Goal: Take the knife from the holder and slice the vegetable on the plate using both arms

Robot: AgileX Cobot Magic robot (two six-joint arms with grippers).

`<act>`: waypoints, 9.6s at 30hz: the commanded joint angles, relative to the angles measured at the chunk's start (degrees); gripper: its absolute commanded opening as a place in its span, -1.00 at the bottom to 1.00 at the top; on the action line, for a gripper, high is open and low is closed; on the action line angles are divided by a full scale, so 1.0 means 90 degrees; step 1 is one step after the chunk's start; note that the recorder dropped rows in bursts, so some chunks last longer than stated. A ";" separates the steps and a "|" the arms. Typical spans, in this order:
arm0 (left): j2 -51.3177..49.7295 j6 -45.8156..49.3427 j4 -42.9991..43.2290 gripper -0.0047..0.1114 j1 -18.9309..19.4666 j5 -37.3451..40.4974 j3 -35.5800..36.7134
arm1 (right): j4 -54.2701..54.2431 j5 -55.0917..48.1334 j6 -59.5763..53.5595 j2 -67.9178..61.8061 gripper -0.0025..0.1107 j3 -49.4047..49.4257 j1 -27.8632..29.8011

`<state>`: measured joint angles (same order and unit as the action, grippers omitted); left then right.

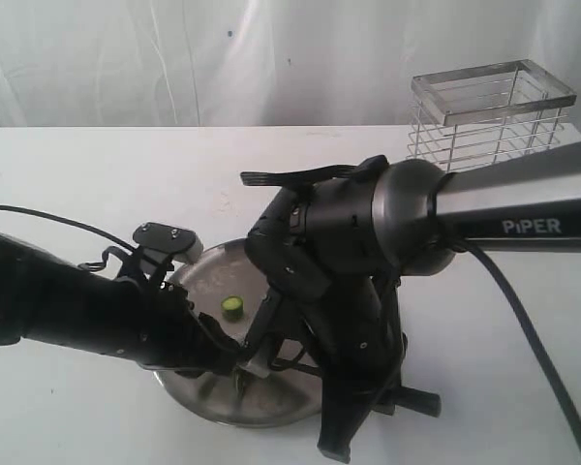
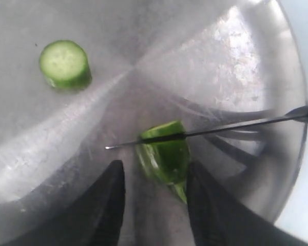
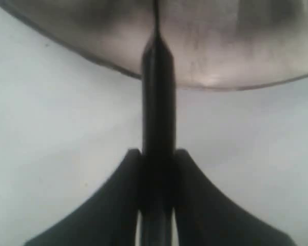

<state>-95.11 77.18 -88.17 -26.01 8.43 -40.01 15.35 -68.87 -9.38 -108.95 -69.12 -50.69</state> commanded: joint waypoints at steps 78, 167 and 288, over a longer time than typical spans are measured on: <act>-0.1388 0.1117 -0.0864 -0.75 0.0956 0.3416 -0.0442 | -0.0043 0.0042 -0.0099 -0.0136 -0.96 -0.0021 -0.0008; -0.0552 -0.0553 0.0977 -0.65 0.0457 0.0911 -0.0180 | 0.0027 0.0004 -0.0099 -0.0160 -0.96 -0.0021 -0.0008; 0.0036 -0.1224 0.1985 -0.65 0.0470 0.0180 -0.0190 | -0.0328 -0.0121 -0.0831 -0.1098 -0.96 -0.0915 -0.0210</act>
<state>-95.16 66.43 -69.62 -21.62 9.13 -42.20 12.75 -70.59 -16.16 -118.63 -77.08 -52.59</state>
